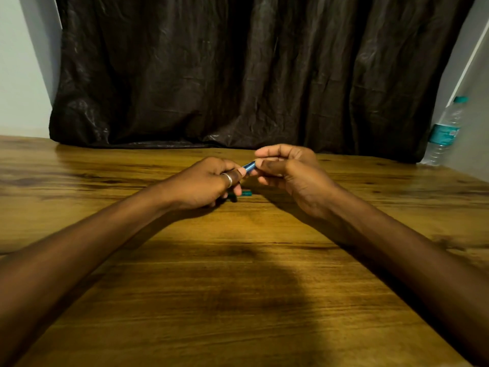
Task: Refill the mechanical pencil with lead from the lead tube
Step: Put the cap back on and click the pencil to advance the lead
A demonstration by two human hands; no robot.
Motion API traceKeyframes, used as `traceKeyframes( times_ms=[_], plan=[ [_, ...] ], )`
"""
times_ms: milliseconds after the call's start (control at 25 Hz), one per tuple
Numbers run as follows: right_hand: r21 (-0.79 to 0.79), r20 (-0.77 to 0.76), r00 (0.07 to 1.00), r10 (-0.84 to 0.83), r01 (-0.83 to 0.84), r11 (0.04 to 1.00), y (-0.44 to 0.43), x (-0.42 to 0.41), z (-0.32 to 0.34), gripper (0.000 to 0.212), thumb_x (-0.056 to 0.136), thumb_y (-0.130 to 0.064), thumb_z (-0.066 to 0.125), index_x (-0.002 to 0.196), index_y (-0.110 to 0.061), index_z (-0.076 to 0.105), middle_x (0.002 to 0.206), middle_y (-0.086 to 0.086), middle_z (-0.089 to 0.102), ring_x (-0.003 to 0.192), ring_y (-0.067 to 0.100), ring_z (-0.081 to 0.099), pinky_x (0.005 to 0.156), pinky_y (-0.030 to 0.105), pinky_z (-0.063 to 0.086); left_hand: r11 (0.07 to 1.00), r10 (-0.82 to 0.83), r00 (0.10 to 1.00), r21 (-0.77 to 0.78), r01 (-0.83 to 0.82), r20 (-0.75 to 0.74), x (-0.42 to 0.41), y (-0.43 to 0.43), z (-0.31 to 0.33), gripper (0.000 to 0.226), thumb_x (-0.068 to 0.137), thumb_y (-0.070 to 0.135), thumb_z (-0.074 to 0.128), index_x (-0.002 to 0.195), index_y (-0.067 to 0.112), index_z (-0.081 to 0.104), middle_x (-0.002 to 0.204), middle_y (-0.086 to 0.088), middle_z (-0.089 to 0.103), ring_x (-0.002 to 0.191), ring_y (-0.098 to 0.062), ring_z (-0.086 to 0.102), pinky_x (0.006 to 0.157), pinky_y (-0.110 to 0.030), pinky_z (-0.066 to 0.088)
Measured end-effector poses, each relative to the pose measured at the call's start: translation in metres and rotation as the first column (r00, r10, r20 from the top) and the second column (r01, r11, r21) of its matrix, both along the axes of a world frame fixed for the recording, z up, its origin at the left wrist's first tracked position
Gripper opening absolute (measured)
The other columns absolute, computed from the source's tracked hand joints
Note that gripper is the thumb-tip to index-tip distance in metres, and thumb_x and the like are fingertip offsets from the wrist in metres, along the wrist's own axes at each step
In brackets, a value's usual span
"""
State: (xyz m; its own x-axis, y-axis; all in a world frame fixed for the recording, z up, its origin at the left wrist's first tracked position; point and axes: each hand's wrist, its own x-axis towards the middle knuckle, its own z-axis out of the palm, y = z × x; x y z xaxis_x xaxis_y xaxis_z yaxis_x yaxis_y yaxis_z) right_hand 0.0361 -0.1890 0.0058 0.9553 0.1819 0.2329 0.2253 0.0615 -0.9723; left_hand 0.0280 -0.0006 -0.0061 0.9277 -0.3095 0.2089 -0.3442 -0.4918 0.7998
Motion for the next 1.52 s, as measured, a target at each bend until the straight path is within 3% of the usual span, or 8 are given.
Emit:
traceKeyframes(
  times_ms=[160,320,440,520,640,760,1040,1520],
  plan=[
    [0.075,0.016,0.993,-0.121,0.119,0.990,-0.013,0.010,0.010,0.014,0.091,0.002,0.065,0.098,-0.010,0.069,0.084,0.007,0.076,0.077,0.014,0.073,0.069,0.026,0.059,0.994,-0.040,0.985,-0.107,0.022,-0.167,0.001,0.003,0.001,0.019,0.106,0.022,0.048,0.112,0.015,0.064,0.082,0.000,0.070,0.061,-0.003,0.063,0.052,-0.019,0.053],
    [0.261,-0.071,0.995,-0.071,0.087,0.962,-0.003,0.010,0.016,0.008,0.096,-0.009,0.060,0.100,-0.010,0.067,0.089,0.007,0.075,0.081,0.017,0.074,0.079,0.031,0.057,0.975,-0.084,0.975,-0.218,0.038,-0.205,-0.003,-0.002,0.000,0.016,0.104,0.017,0.052,0.106,0.015,0.068,0.080,0.002,0.074,0.070,-0.006,0.072,0.067,-0.022,0.059],
    [0.350,-0.271,0.959,0.084,0.017,0.937,0.016,0.004,0.026,0.040,0.104,-0.041,0.045,0.110,-0.007,0.065,0.100,0.012,0.076,0.090,0.023,0.074,0.086,0.036,0.056,0.946,-0.103,0.967,-0.324,0.023,-0.231,-0.008,-0.006,-0.002,0.015,0.102,0.015,0.056,0.108,0.010,0.070,0.086,-0.006,0.077,0.078,-0.013,0.076,0.074,-0.025,0.061],
    [0.377,-0.328,0.935,0.131,0.002,0.926,0.031,0.002,0.031,0.052,0.106,-0.049,0.034,0.108,-0.007,0.064,0.087,0.010,0.070,0.077,0.022,0.070,0.079,0.035,0.054,0.931,-0.107,0.964,-0.364,0.012,-0.242,-0.010,-0.008,-0.002,0.016,0.101,0.015,0.059,0.109,0.008,0.071,0.093,-0.012,0.080,0.086,-0.019,0.078,0.078,-0.027,0.061],
    [0.446,-0.340,0.935,0.100,0.067,0.893,0.048,0.005,0.035,0.048,0.105,-0.047,0.030,0.094,-0.010,0.059,0.057,-0.001,0.043,0.048,0.012,0.041,0.053,0.028,0.036,0.906,-0.098,0.960,-0.423,-0.024,-0.263,-0.011,-0.010,-0.003,0.016,0.101,0.019,0.059,0.105,0.008,0.070,0.097,-0.014,0.080,0.089,-0.020,0.078,0.079,-0.028,0.062],
    [0.532,-0.331,0.939,0.090,0.107,0.840,0.049,0.010,0.036,0.040,0.102,-0.041,0.033,0.087,-0.011,0.054,0.048,-0.004,0.032,0.040,0.009,0.025,0.044,0.023,0.021,0.877,-0.121,0.939,-0.478,-0.051,-0.322,-0.012,-0.013,-0.003,0.037,0.101,0.040,0.054,0.105,0.008,0.071,0.098,-0.014,0.079,0.091,-0.022,0.078,0.077,-0.029,0.063],
    [0.560,-0.311,0.947,0.082,0.113,0.821,0.032,0.012,0.032,0.029,0.095,-0.032,0.035,0.086,-0.011,0.053,0.045,-0.006,0.030,0.035,0.008,0.020,0.039,0.017,0.013,0.805,-0.405,0.784,-0.590,0.063,-0.469,-0.012,-0.013,-0.006,0.088,0.092,0.075,0.032,0.126,-0.001,0.059,0.116,-0.026,0.073,0.111,-0.035,0.072,0.083,-0.037,0.062],
    [0.524,-0.269,0.963,-0.012,0.157,0.837,0.030,0.006,0.029,0.027,0.092,-0.026,0.035,0.086,-0.010,0.056,0.045,-0.006,0.029,0.036,0.008,0.020,0.038,0.017,0.014,0.835,-0.417,0.783,-0.535,0.129,-0.462,-0.013,-0.015,-0.005,0.093,0.091,0.077,0.027,0.127,-0.003,0.059,0.119,-0.027,0.072,0.112,-0.034,0.071,0.088,-0.037,0.061]
  ],
)
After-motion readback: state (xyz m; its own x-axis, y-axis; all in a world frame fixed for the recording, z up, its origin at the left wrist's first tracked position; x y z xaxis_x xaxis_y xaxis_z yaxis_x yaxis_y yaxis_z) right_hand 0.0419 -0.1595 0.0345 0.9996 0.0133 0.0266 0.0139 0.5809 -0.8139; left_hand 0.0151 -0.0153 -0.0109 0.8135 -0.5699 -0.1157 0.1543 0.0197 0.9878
